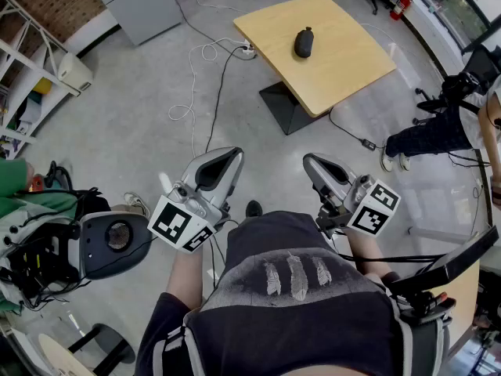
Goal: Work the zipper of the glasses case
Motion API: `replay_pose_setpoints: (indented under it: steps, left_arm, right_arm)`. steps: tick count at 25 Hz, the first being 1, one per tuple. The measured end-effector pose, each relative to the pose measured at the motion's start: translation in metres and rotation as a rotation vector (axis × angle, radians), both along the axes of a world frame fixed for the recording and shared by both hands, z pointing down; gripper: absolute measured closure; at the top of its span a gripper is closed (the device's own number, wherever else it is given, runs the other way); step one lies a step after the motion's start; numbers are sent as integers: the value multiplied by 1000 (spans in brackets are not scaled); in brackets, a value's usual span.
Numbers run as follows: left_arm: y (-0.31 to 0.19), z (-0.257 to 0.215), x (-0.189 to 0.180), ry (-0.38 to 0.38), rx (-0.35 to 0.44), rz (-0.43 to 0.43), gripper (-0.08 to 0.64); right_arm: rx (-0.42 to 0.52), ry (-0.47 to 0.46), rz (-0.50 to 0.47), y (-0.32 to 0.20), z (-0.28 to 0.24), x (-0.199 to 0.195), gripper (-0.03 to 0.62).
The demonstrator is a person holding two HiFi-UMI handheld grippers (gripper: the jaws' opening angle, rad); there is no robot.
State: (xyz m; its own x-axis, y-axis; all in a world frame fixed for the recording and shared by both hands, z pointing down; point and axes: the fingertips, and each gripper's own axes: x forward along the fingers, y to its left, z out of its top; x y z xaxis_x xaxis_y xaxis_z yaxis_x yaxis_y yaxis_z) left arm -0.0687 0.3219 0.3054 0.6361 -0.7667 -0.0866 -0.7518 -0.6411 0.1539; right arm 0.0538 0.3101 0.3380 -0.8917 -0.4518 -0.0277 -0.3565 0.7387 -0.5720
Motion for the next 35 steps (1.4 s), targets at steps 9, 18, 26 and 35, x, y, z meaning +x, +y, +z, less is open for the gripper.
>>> replay_pose_setpoints:
  steps: [9,18,26,35]
  left_arm:
    - [-24,9,-31,21,-31,0,558]
    - [-56,1,-35,-14,-31,-80,558]
    - [-120,-1,2,-64,-45,-75,558]
    - [-197,-6,76,-136,-72,-70,558]
  right_arm:
    - [-33,43,24,-26,10,-23,591]
    - [-58,28,-64,-72,16,-37,591]
    - [-62,-14,-70,-136,19,-7,591]
    - [-124,-18,-39,-214,36,69,591]
